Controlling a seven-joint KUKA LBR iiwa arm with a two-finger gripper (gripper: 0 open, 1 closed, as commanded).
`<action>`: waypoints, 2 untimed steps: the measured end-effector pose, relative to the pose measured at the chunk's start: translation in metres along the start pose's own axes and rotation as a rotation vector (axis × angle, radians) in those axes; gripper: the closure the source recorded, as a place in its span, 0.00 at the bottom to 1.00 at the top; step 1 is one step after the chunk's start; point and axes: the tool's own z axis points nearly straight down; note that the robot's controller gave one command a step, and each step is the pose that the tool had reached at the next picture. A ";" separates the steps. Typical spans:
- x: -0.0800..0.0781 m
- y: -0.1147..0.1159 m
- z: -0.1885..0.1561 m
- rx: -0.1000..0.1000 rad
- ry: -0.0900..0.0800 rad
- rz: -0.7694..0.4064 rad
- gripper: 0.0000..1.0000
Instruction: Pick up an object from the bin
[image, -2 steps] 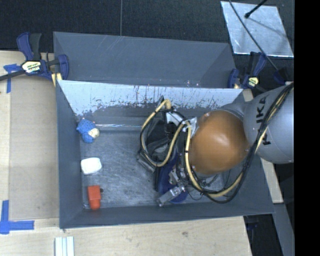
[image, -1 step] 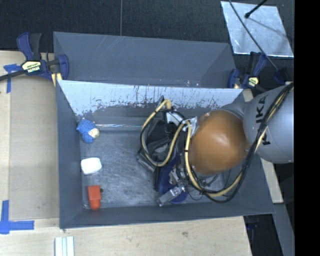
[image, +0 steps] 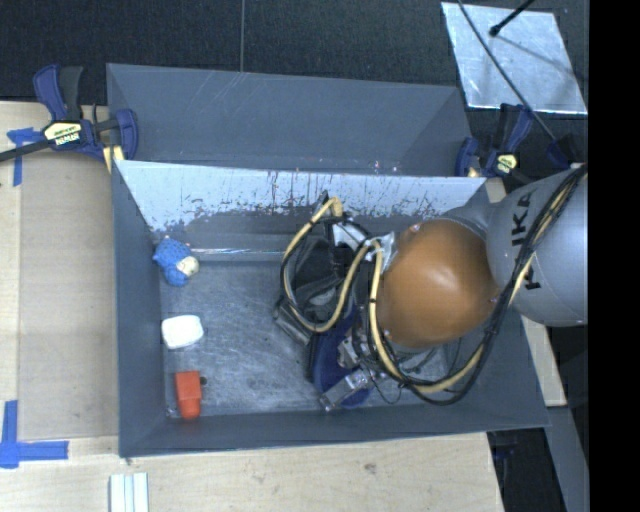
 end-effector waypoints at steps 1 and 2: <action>0.000 -0.001 -0.041 0.005 0.002 0.002 1.00; 0.000 -0.002 -0.060 0.003 0.002 0.005 1.00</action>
Offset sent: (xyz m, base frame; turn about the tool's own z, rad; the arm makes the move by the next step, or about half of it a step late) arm 0.0000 0.0002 0.0386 0.0000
